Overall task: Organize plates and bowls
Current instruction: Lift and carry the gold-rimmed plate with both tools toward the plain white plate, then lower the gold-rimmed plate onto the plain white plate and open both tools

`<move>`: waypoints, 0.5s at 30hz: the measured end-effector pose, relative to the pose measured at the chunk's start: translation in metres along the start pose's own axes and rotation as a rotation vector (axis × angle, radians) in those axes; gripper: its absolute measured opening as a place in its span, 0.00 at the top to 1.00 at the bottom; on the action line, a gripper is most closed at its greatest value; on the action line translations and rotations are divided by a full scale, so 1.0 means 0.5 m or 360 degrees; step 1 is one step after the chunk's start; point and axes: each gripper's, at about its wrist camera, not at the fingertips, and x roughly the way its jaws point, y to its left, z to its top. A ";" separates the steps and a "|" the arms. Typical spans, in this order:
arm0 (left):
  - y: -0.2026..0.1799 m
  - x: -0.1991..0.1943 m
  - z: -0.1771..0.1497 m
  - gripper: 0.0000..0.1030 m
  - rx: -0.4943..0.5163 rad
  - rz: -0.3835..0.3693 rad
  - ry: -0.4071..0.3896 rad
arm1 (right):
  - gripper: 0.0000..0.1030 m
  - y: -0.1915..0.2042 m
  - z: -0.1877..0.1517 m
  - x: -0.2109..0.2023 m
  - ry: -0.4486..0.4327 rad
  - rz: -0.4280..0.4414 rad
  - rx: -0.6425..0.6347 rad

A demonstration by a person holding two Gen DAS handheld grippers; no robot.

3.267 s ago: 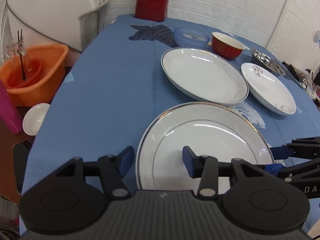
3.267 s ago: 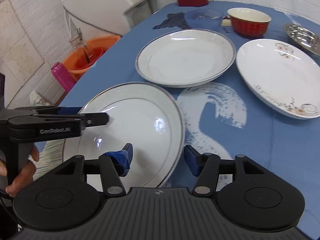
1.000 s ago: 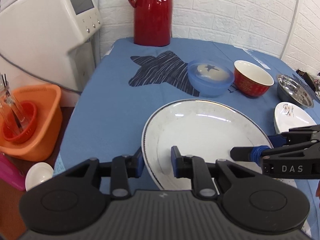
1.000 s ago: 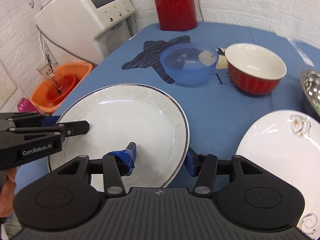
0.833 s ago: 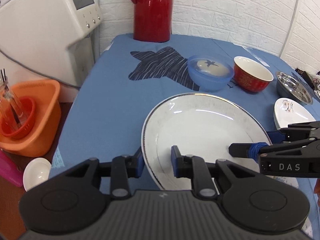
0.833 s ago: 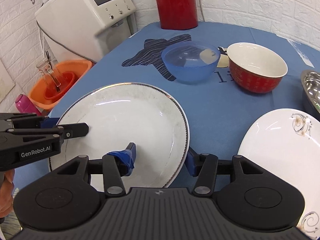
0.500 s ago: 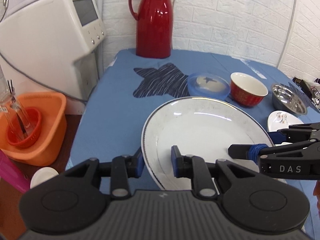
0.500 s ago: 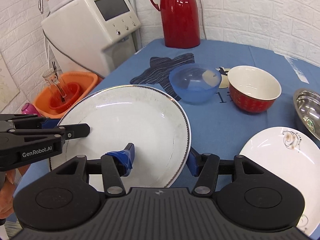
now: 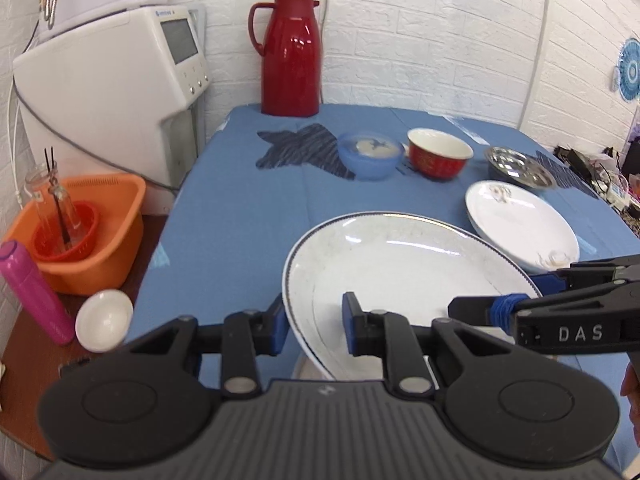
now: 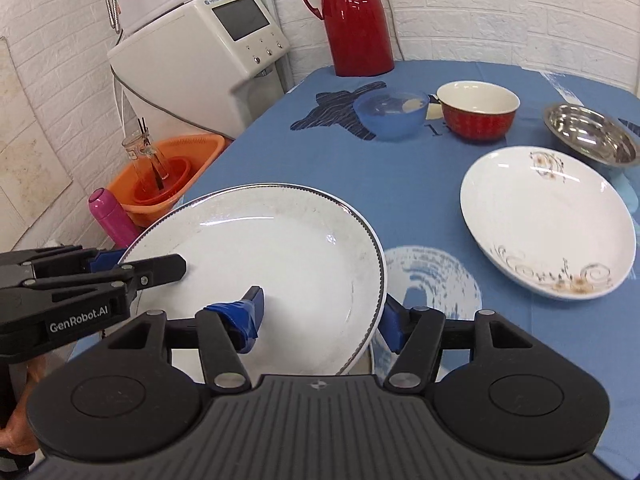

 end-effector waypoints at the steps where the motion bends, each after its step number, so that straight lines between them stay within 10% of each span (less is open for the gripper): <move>1: -0.006 -0.007 -0.017 0.83 0.0009 0.0000 0.0009 | 0.54 0.002 -0.012 -0.004 0.0003 -0.0006 0.0006; 15: -0.001 -0.020 -0.105 0.75 -0.0105 -0.0101 0.0092 | 0.50 0.020 -0.087 0.007 0.0006 -0.0076 -0.0136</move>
